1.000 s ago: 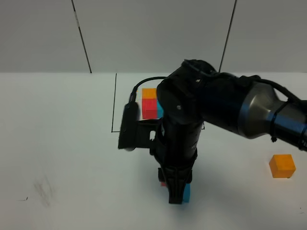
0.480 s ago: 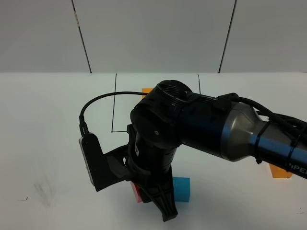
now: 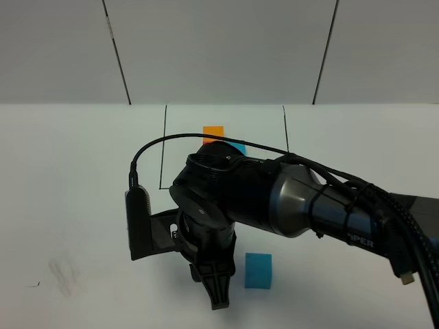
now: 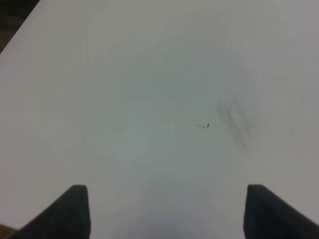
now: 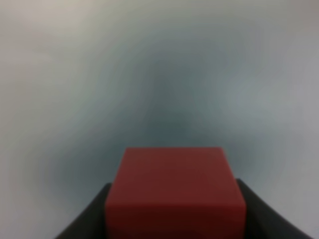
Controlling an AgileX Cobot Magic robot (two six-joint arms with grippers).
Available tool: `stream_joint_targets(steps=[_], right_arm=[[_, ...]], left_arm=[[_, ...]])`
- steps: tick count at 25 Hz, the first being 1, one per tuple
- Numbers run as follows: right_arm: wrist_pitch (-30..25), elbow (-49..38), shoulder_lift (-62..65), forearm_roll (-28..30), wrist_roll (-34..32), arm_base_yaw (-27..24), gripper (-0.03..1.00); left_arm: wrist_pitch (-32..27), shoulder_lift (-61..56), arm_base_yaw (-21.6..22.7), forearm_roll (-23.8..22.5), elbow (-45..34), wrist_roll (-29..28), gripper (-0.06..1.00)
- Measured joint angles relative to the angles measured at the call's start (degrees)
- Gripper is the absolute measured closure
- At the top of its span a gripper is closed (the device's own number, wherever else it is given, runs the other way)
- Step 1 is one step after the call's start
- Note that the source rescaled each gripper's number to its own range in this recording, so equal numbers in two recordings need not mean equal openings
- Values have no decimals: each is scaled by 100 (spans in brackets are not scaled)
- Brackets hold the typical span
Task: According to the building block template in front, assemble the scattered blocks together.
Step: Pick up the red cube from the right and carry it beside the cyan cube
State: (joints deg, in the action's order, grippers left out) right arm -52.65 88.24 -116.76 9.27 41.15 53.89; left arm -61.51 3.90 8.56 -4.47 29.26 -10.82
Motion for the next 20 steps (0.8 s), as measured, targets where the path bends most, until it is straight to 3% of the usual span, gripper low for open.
stream_joint_targets(steps=[8, 20], right_arm=[[0, 384, -341, -198, -377, -208, 95], [-129, 508, -816, -625, -416, -483, 95]], left_arm=[[0, 0, 5, 0, 0, 0, 46], [0, 0, 5, 0, 0, 0, 46]])
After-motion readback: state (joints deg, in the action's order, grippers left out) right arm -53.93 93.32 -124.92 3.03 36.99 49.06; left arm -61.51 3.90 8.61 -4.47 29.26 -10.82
